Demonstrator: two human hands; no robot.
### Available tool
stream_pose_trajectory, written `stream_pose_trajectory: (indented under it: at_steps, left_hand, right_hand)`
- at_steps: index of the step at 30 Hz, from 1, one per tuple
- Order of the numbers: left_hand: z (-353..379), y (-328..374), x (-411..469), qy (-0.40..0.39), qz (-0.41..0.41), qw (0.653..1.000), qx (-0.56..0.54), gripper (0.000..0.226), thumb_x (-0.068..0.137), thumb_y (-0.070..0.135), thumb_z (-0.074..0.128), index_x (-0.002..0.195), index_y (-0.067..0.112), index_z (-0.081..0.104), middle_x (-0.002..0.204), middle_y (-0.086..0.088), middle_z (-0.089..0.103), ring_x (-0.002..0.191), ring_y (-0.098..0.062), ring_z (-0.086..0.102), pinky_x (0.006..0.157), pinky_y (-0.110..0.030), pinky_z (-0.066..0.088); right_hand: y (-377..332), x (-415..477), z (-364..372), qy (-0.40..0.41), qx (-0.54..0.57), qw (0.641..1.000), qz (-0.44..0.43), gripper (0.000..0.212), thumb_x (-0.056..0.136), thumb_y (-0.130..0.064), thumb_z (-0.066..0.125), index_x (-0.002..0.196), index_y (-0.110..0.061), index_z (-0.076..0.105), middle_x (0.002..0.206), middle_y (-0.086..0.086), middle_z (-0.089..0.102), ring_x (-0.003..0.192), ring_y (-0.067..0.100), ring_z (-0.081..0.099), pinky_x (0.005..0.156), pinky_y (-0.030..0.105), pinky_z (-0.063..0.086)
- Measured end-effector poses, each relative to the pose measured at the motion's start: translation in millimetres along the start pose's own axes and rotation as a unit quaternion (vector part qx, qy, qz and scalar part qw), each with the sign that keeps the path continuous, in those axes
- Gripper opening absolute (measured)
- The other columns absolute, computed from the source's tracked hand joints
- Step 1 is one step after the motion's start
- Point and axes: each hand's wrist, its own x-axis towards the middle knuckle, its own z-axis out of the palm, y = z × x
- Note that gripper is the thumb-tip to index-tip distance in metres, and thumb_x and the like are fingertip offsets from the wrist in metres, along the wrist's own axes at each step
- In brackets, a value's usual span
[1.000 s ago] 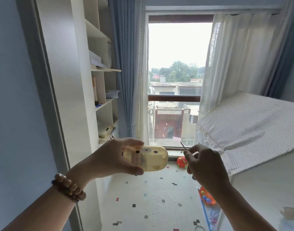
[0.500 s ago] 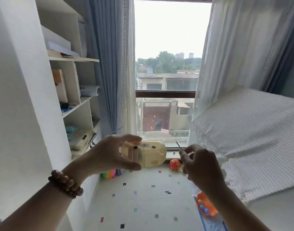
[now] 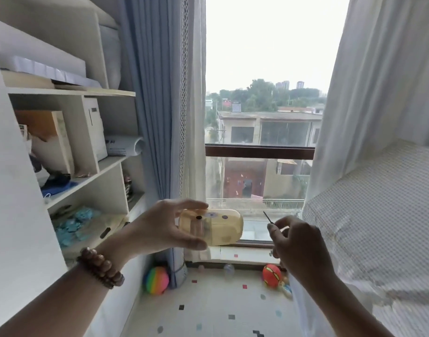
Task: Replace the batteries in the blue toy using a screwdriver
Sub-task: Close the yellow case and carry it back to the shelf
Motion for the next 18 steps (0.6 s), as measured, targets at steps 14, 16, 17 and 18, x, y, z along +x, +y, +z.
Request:
stream_pose_trajectory:
  at_steps: [14,16,17,18]
  left_hand:
    - [-31.2,-131.0,245.9,0.001,-0.007,1.000,-0.004,0.087,0.060,0.048,0.091,0.137,0.035,0.053,0.123,0.021,0.065,0.110,0.007,0.062,0.099,-0.028,0.053]
    - [-43.0,-149.9,281.5,0.002,-0.007,1.000,-0.007,0.087,0.061,0.048,0.091,0.138,0.035,0.052,0.122,0.021,0.066,0.108,0.006,0.063,0.099,-0.027,0.054]
    - [-48.3,-158.8,298.2,0.005,-0.010,1.000,-0.009,0.087,0.061,0.046,0.092,0.138,0.034,0.052,0.121,0.021,0.067,0.108,0.005,0.064,0.099,-0.027,0.053]
    - [-52.8,-167.6,314.1,0.009,-0.012,1.000,-0.012,0.087,0.061,0.045,0.092,0.138,0.034,0.053,0.121,0.020,0.067,0.108,0.005,0.064,0.099,-0.027,0.053]
  right_hand:
    - [27.8,246.4,133.3,-0.012,-0.016,1.000,0.003,0.019,0.088,-0.041,0.060,0.082,-0.024,0.066,0.058,-0.001,0.072,0.054,0.020,0.070,0.060,0.037,0.061]
    - [25.8,282.3,152.0,-0.007,-0.017,1.000,-0.004,0.017,0.088,-0.040,0.061,0.081,-0.025,0.065,0.057,-0.001,0.071,0.051,0.018,0.069,0.059,0.037,0.061]
    - [27.4,299.4,162.3,-0.009,-0.016,1.000,-0.004,0.017,0.088,-0.040,0.061,0.080,-0.026,0.065,0.055,-0.001,0.071,0.050,0.018,0.069,0.059,0.037,0.061]
    - [28.5,315.5,171.7,-0.015,-0.012,1.000,0.000,0.017,0.088,-0.040,0.060,0.080,-0.026,0.064,0.053,-0.002,0.070,0.050,0.017,0.068,0.058,0.037,0.061]
